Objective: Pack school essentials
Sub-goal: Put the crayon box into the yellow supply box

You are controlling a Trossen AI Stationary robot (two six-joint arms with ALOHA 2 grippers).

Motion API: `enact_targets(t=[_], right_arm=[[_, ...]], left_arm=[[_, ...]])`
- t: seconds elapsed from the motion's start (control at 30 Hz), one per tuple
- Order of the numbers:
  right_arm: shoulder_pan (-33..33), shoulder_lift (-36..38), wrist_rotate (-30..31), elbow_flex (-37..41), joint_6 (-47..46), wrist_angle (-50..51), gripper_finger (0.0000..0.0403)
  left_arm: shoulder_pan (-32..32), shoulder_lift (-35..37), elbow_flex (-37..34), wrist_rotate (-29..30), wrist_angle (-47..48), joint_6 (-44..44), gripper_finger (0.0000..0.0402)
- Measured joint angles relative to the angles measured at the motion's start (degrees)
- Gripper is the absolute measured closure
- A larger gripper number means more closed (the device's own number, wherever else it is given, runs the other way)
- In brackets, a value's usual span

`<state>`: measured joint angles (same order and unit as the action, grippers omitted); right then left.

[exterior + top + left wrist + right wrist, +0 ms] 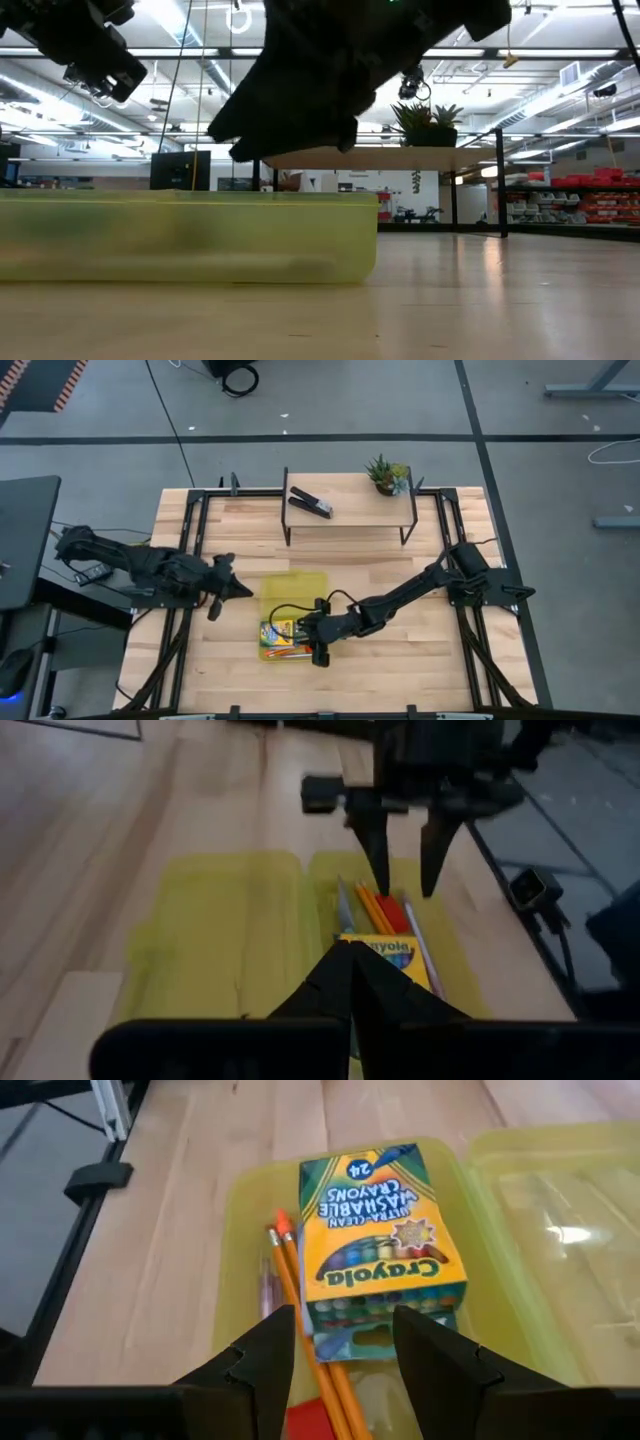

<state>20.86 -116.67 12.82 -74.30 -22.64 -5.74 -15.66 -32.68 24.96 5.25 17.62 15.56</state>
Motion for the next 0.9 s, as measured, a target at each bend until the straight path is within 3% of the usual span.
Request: enact_targets(t=[0.47, 0.9], right_arm=[[0.44, -3.67, 1.00, -0.29, -1.49, 0.20, 0.0226], [0.48, -4.76, 4.14, -0.20, -2.32, -2.08, 0.0226]], left_arm=[[0.07, 12.85, -5.39, 7.01, 0.24, 3.31, 0.0398], [0.07, 23.27, -11.32, 9.96, -0.79, 8.68, 0.0395]])
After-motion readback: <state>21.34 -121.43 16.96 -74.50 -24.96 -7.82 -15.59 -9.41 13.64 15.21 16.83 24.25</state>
